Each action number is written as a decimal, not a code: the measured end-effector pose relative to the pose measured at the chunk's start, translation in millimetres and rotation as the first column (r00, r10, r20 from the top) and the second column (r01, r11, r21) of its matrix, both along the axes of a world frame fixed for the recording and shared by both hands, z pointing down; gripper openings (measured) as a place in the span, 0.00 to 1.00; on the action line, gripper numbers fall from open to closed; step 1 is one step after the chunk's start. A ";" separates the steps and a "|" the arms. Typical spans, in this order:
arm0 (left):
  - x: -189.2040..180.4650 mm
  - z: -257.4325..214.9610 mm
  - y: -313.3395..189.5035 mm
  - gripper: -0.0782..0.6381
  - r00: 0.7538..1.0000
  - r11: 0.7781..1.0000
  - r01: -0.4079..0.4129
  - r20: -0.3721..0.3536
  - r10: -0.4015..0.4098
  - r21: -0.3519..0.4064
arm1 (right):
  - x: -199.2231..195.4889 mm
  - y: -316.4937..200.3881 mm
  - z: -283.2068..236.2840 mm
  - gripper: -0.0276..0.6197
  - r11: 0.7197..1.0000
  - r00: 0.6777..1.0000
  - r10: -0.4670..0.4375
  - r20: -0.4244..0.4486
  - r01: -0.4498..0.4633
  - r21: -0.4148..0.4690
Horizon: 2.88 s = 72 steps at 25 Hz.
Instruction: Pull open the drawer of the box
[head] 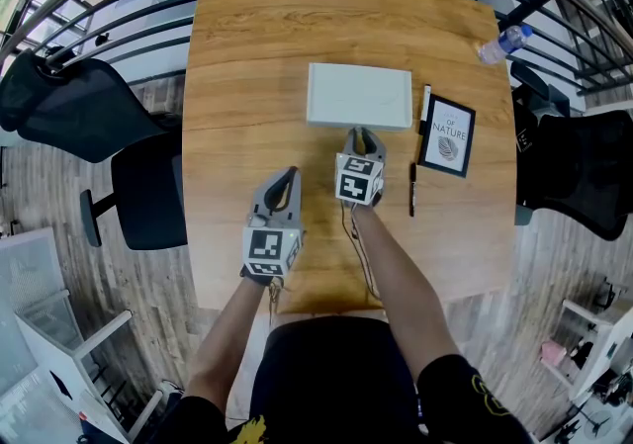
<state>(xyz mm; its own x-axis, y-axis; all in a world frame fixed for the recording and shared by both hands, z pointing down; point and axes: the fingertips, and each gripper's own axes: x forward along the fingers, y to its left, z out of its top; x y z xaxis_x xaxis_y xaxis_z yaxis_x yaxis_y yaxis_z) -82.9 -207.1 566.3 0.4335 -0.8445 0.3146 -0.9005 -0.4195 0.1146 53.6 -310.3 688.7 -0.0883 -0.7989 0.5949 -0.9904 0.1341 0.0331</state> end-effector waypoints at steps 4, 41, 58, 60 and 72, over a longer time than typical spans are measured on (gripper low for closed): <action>0.0 -0.8 1.8 0.13 1.000 1.000 0.001 0.000 -0.001 0.000 | 0.1 5.0 0.3 0.14 1.000 1.000 -0.007 -0.004 0.007 -0.001; 4.3 -3.3 25.8 0.13 1.000 1.000 -0.008 -0.002 0.008 -0.004 | 6.1 46.3 0.6 0.14 0.999 0.999 -0.035 -0.026 0.035 -0.020; 7.0 -4.5 37.6 0.13 1.000 1.000 -0.004 0.006 0.004 -0.009 | 15.9 68.5 0.1 0.14 0.999 0.999 -0.034 -0.007 0.034 -0.042; 6.8 -4.5 38.7 0.13 1.000 1.000 -0.005 0.005 0.005 -0.011 | 16.9 70.0 0.0 0.14 0.998 0.999 -0.032 -0.008 0.032 -0.046; 6.9 -6.4 41.6 0.13 1.000 1.000 -0.010 0.009 0.011 -0.009 | 22.4 82.4 2.2 0.14 0.997 0.998 -0.060 -0.033 0.059 -0.048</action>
